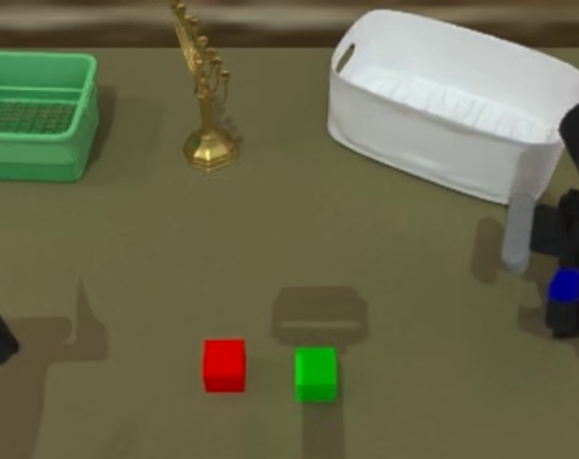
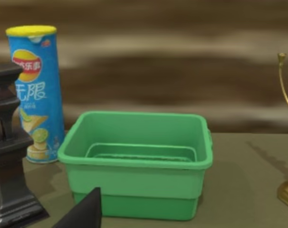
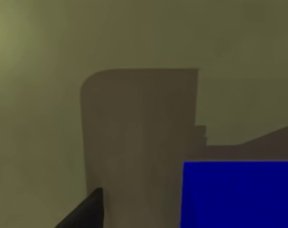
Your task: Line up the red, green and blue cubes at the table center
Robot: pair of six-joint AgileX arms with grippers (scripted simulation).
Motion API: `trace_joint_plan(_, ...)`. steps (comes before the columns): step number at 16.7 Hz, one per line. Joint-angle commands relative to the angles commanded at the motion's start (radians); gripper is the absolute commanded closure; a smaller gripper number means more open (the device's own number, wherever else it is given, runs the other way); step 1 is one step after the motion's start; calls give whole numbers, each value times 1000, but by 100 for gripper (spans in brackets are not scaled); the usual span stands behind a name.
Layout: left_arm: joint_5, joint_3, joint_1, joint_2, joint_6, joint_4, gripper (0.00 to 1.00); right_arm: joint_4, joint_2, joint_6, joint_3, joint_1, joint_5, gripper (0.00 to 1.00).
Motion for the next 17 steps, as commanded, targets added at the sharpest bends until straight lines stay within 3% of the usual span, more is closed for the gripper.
trace_joint_plan(2,0,0,0,0,0,0,0,0,0,0,0,0,0,0)
trace_joint_plan(15,0,0,0,0,0,0,0,0,0,0,0,0,0,98)
trace_joint_plan(17,0,0,0,0,0,0,0,0,0,0,0,0,0,100)
